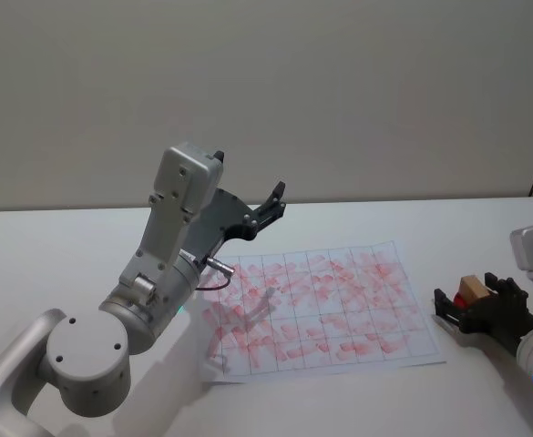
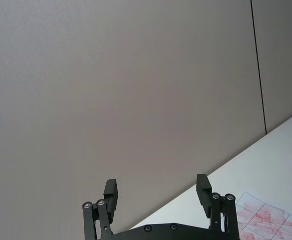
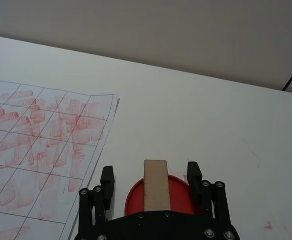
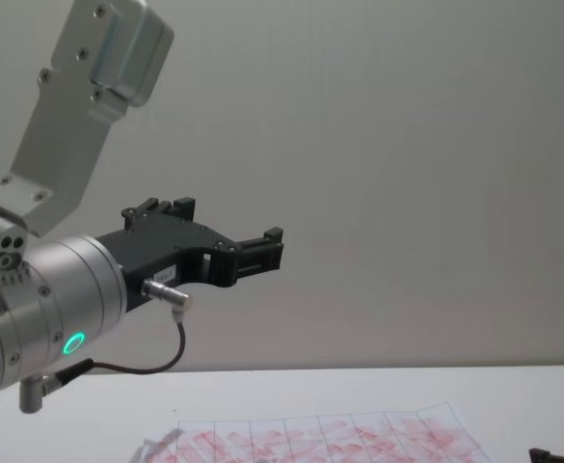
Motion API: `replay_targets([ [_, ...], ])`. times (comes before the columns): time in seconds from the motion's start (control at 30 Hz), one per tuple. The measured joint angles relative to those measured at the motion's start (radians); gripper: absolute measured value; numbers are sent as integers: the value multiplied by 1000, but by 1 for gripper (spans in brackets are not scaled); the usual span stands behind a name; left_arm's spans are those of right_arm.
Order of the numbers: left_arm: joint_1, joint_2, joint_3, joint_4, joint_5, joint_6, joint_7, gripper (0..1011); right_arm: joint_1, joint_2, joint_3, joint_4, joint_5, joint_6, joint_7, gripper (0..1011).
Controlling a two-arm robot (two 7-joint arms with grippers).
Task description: Use the one hand to pick up the stamp and affix it onto the A4 paper.
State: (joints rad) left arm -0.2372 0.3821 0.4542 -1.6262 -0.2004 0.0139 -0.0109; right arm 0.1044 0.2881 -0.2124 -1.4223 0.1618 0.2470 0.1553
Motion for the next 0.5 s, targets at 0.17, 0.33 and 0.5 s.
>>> replay_targets([
  [0.17,0,0,0,0,0,0,0,1001,1,0,-1,2,-1,-1,1,1003],
  [0.33,0,0,0,0,0,0,0,1001,2,-1,-1,3,-1,-1,1,1003],
  [0.5,0,0,0,0,0,0,0,1001,3,-1,-1,4,-2,-1,2,1003],
])
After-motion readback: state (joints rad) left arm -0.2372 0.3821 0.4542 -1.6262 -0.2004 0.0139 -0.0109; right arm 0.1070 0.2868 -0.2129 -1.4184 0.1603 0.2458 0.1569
